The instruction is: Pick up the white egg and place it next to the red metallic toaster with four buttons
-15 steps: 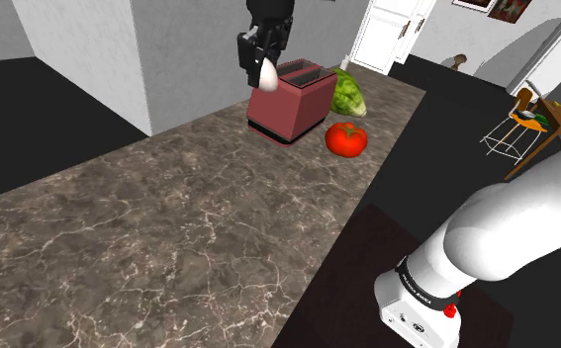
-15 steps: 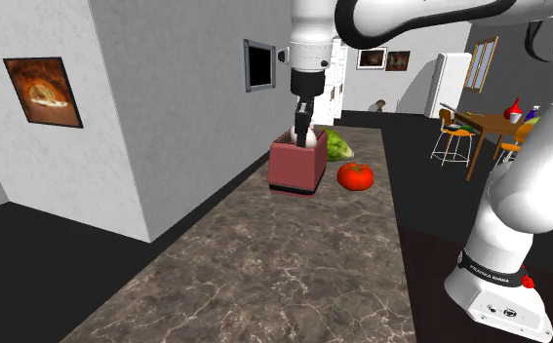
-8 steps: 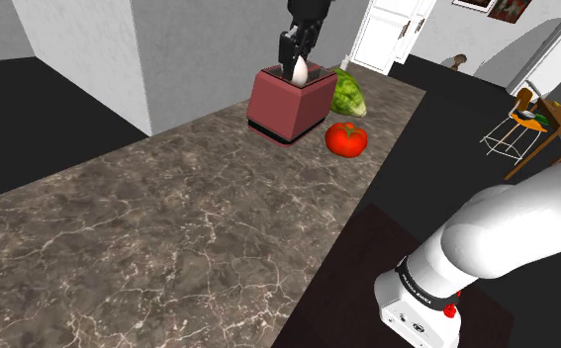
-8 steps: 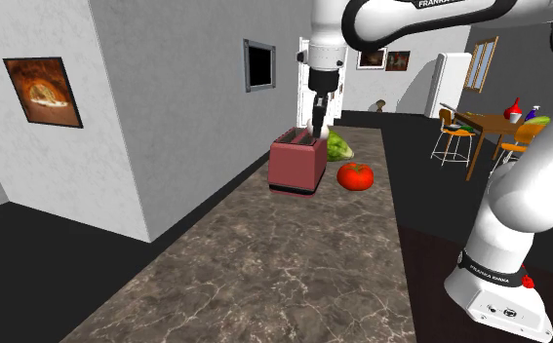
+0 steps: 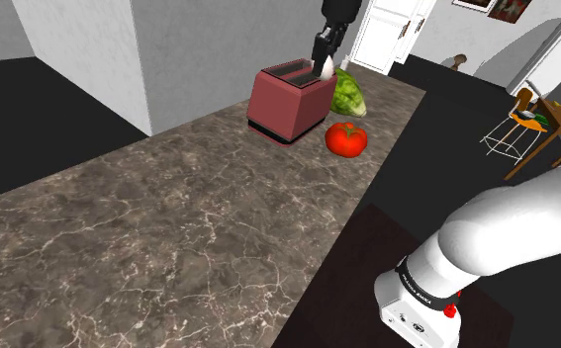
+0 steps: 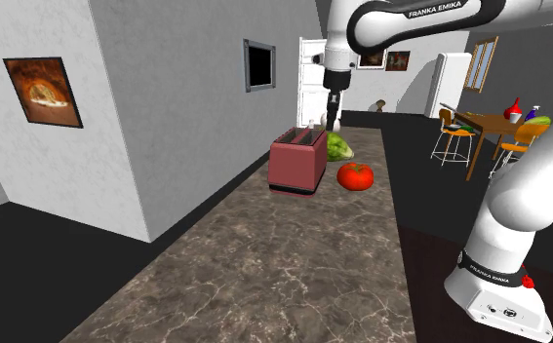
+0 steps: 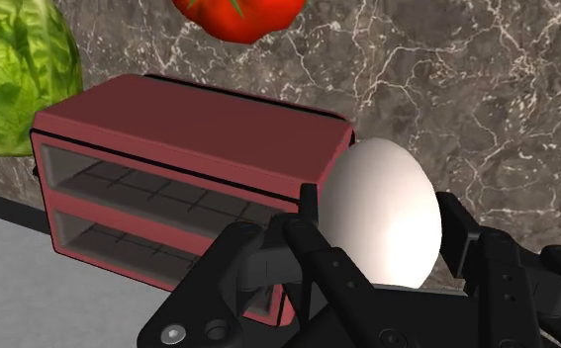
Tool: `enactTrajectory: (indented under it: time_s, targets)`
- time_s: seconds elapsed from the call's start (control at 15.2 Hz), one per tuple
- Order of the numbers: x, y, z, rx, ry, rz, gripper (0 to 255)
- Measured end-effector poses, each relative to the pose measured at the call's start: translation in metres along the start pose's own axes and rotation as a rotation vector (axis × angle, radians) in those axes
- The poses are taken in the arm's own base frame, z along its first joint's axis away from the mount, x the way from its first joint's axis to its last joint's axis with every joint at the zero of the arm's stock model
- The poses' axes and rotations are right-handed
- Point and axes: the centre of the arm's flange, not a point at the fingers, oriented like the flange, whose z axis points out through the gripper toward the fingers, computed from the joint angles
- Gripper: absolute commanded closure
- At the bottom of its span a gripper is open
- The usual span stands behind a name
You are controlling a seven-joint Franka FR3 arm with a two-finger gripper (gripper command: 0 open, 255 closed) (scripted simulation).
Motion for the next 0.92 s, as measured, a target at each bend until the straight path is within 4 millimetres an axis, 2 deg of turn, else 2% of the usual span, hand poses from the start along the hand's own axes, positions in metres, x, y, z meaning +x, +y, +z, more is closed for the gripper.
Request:
enactTrajectory:
  time_s: [0.4, 0.92]
  targets:
    - [-0.021, 0.079, 0.014, 0.000, 0.000, 0.000, 255]
    - [-0.055, 0.175, 0.033, 0.000, 0.000, 0.000, 255]
